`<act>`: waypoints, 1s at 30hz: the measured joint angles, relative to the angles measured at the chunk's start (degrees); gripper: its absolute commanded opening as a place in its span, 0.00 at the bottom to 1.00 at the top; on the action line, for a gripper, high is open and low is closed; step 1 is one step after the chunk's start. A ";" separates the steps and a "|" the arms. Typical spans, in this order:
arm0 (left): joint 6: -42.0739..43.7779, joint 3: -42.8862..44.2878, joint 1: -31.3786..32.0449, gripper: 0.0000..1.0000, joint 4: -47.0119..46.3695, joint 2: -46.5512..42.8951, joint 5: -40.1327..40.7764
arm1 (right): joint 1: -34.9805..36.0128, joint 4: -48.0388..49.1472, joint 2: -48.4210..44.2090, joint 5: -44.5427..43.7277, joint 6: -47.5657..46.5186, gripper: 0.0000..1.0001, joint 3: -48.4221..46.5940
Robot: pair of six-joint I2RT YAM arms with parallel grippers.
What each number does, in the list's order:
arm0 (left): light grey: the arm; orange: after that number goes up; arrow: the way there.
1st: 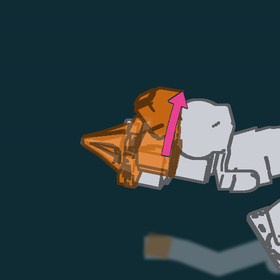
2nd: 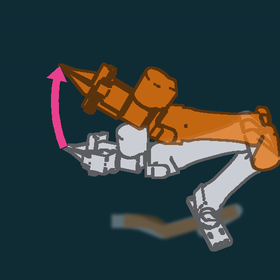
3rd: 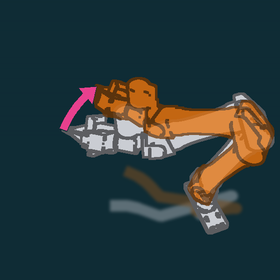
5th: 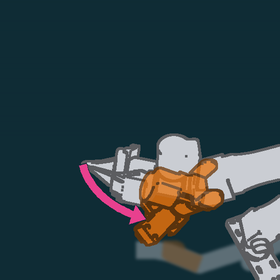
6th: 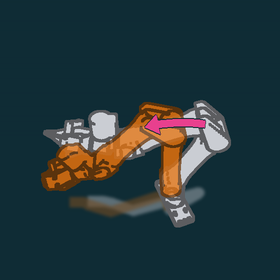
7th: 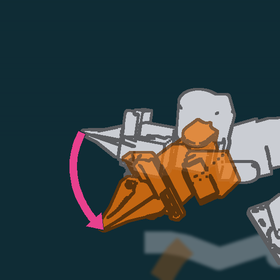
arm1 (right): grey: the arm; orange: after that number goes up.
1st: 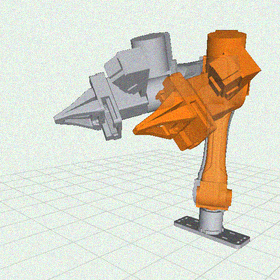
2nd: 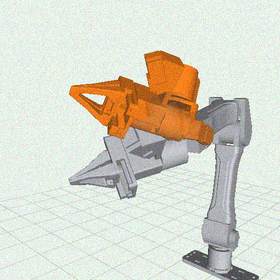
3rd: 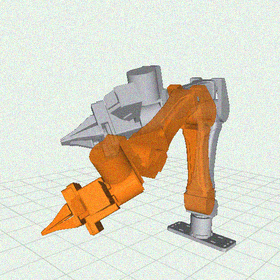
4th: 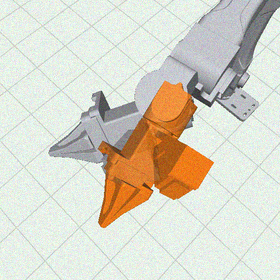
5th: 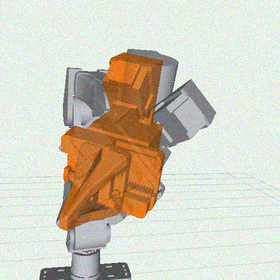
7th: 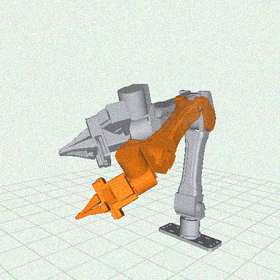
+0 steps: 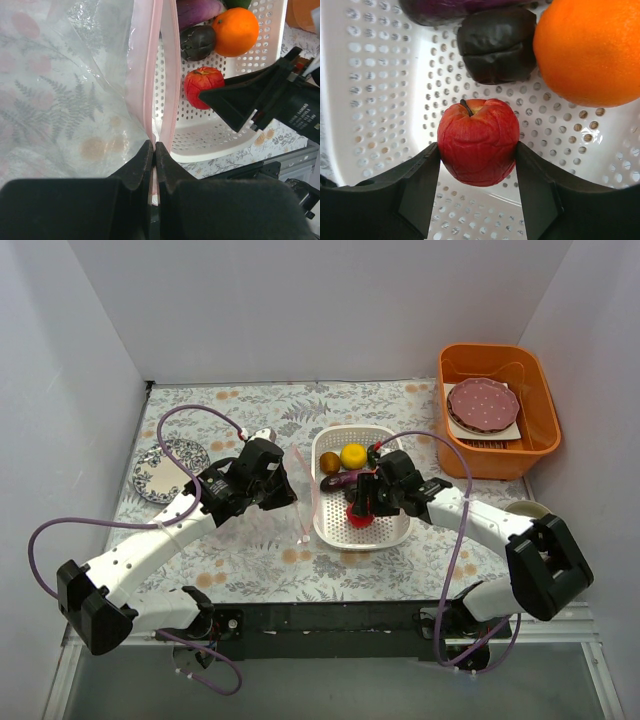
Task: Place the food in the zip-top bag and seal the zipper
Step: Pick up the fake fruit from the bin.
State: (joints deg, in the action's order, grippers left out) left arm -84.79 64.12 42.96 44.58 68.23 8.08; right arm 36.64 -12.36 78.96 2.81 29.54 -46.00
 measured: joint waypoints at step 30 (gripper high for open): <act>0.00 -0.98 0.00 0.00 -0.24 0.00 -0.20 | -0.15 0.15 6.93 -1.01 -4.20 0.48 -2.08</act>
State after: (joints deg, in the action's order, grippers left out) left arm -84.79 63.13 42.96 44.34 68.23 7.88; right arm 36.49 -12.21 85.89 1.80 25.34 -48.07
